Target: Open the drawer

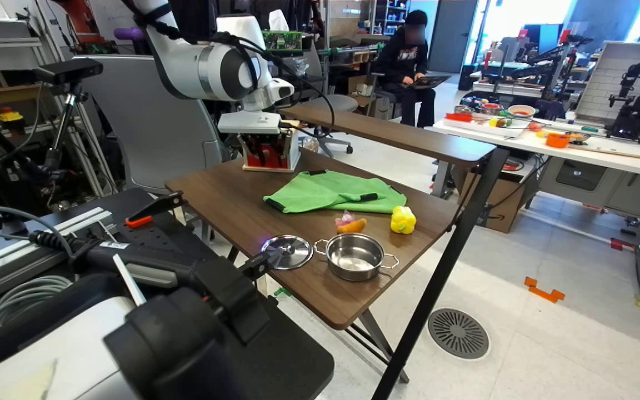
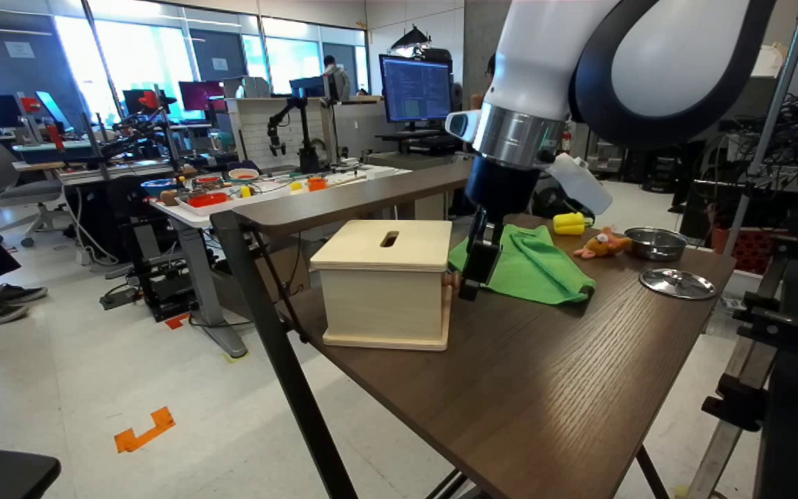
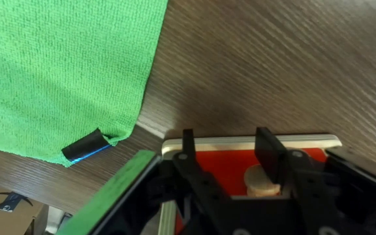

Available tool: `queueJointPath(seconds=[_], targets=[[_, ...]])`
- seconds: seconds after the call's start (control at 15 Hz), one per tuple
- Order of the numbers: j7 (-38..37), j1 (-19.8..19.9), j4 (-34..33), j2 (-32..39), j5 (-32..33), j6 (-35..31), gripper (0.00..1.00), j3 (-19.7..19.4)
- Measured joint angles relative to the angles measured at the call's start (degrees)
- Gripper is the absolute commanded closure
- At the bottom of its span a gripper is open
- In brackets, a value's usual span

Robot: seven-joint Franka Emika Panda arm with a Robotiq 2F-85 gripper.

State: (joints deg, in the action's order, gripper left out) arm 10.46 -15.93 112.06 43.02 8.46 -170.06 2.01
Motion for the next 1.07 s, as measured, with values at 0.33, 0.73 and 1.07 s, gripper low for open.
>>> queueJointPath(seconds=[0.33,0.73,1.07], targets=[[0.0,-0.1,-1.2,1.0,0.2,0.0,0.0,-0.9],[0.0,-0.8,-1.6,1.1,0.2,0.0,0.35,0.3],[0.0,-1.1,-2.2,1.1,0.2,0.0,0.73,0.2]])
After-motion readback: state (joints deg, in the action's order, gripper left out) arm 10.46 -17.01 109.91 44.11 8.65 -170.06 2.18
